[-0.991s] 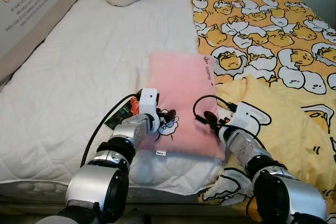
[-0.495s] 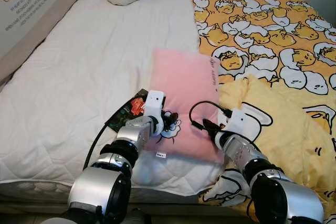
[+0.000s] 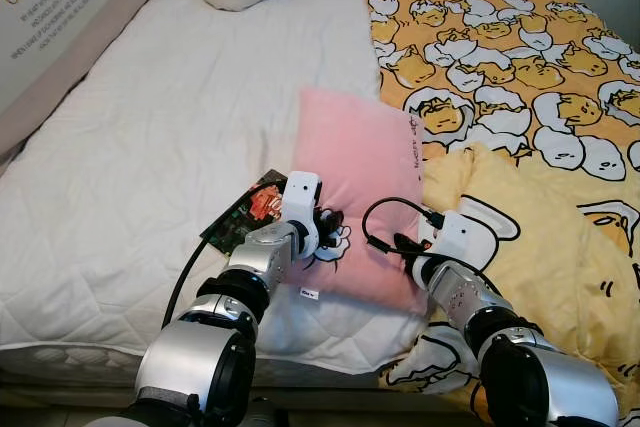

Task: Clean up the room

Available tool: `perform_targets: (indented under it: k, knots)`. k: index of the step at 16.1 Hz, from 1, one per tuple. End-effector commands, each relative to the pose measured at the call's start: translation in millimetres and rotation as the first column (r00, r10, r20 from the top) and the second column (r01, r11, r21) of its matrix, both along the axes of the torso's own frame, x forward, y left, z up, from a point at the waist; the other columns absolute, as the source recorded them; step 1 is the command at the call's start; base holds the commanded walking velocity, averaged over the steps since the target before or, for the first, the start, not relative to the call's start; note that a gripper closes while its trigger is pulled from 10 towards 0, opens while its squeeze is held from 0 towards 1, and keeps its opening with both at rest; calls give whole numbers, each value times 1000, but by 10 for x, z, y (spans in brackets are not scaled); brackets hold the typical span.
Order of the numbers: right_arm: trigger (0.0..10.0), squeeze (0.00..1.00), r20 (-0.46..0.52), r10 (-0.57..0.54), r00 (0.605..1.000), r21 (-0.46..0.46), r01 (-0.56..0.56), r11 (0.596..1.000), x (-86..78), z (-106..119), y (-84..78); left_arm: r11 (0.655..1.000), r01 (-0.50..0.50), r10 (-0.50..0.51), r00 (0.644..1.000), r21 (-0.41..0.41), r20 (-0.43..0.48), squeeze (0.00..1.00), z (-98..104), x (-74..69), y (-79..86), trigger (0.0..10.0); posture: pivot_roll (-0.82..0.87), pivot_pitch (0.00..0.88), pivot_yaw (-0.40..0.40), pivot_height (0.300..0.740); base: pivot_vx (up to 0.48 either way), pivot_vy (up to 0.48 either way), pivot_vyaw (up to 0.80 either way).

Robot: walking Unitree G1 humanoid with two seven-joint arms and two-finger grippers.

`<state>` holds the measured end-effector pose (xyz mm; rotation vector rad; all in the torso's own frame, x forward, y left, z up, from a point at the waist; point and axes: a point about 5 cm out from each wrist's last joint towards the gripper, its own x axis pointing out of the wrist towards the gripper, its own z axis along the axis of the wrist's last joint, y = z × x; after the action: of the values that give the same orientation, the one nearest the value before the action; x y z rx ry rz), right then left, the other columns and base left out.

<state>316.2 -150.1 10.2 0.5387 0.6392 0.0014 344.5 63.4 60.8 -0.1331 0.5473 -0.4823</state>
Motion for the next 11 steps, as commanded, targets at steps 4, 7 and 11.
perform_targets:
  k: [4, 7, 11]
  knots:
    - [0, 0, -55, 3, 998, 6, -3, 1000, -97, -107, 36, 1000, 3, -3, 1000, -13, -4, 0, -12, -6, -6, 0, 109, 0, 18, 740, 0, 0, 0]
    - [0, 0, -62, -14, 998, 17, 15, 1000, -133, -144, 35, 997, 54, -55, 998, 62, 6, 0, -66, -41, 18, 0, 102, 0, 30, 740, 0, 0, 0]
    - [0, 0, -27, 8, 1000, 6, -8, 1000, -81, -90, 78, 996, 50, -56, 995, 75, 82, 0, 34, 28, 28, 0, 102, 0, 23, 740, 0, 0, 0]
